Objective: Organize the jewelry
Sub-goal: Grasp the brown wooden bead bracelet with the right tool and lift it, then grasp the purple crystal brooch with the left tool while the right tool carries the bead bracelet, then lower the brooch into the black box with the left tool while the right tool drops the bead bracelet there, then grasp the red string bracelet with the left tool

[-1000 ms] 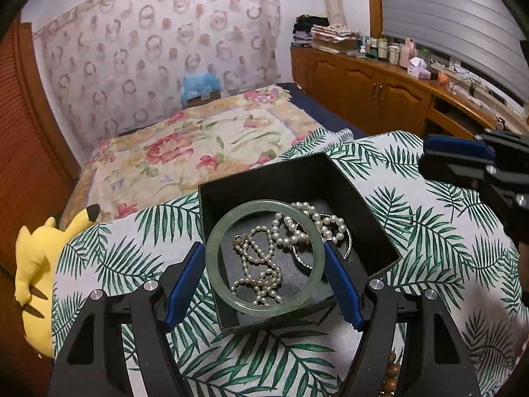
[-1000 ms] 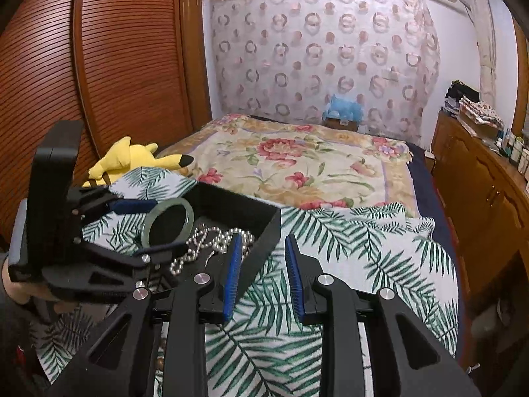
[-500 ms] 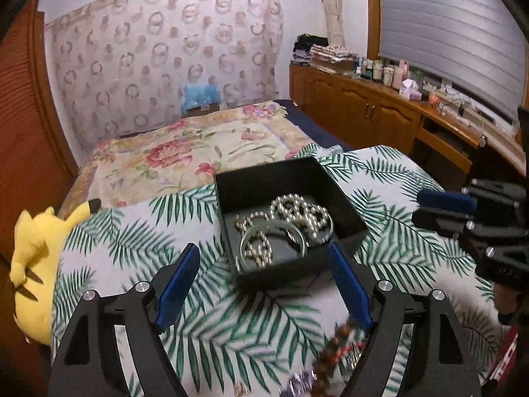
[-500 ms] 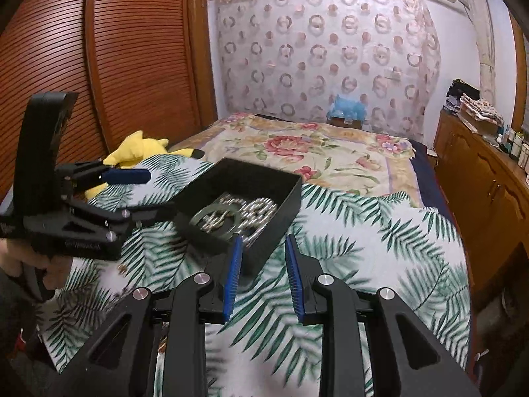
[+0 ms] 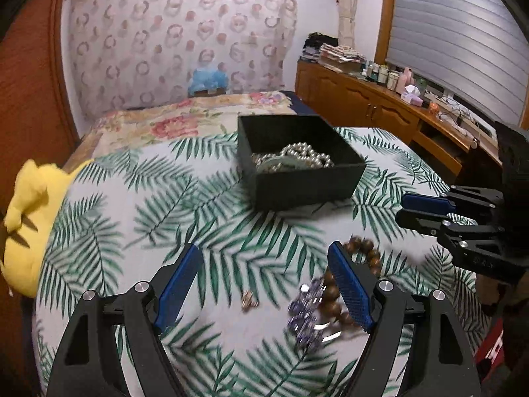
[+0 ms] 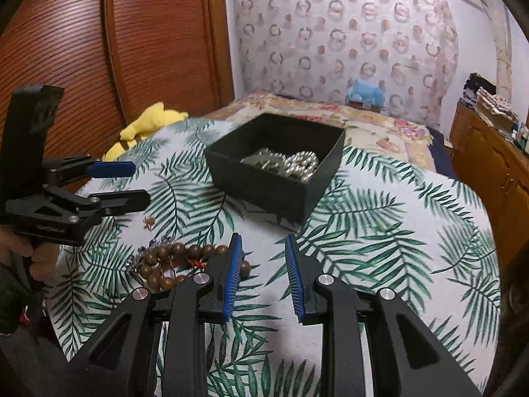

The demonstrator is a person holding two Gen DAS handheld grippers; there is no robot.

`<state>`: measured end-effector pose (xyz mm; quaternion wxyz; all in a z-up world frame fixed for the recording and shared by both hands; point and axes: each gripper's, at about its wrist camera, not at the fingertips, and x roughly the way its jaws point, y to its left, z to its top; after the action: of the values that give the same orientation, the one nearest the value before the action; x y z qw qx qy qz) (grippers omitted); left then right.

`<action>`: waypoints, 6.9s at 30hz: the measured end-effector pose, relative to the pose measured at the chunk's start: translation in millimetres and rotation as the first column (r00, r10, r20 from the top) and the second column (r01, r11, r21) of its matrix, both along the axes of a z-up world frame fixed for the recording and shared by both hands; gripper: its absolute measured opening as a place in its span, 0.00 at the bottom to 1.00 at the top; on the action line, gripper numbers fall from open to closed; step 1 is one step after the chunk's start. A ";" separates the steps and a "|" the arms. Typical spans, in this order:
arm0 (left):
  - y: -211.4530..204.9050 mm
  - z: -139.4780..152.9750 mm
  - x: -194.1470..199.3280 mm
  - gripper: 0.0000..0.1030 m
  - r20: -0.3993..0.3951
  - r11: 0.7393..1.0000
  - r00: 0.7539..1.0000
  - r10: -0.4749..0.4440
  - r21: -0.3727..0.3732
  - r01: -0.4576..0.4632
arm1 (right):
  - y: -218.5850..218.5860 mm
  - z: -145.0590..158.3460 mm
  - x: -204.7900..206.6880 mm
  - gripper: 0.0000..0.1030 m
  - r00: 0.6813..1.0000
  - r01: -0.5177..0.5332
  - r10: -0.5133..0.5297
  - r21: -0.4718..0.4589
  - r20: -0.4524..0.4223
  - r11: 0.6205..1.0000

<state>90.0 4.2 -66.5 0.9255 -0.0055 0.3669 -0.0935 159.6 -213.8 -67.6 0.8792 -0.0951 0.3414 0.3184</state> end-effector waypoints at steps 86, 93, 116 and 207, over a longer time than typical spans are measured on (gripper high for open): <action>-16.6 -43.0 -11.6 0.20 -0.098 0.996 0.991 -0.087 -0.001 0.087 | -17.4 33.6 -18.8 0.14 0.999 0.043 -0.043 0.062 0.013 0.997; -13.2 -38.9 -13.6 0.19 -0.088 0.998 0.994 -0.061 0.005 0.062 | -17.1 27.5 -18.2 0.15 0.999 0.042 -0.042 0.064 -0.002 0.997; 2.5 27.8 -1.1 0.19 0.087 1.000 0.996 -0.005 0.013 0.004 | -5.7 99.8 12.4 0.14 0.988 0.035 -0.045 0.068 0.149 0.997; -38.1 -3.4 31.2 0.89 -0.008 0.992 0.996 -0.087 0.088 0.087 | -10.8 2.0 -12.5 0.40 0.999 0.037 -0.037 0.044 0.004 0.998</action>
<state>121.2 -33.9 -69.9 0.9191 0.0511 0.3725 -0.1174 147.1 -224.5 -65.6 0.8877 -0.0703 0.3338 0.3094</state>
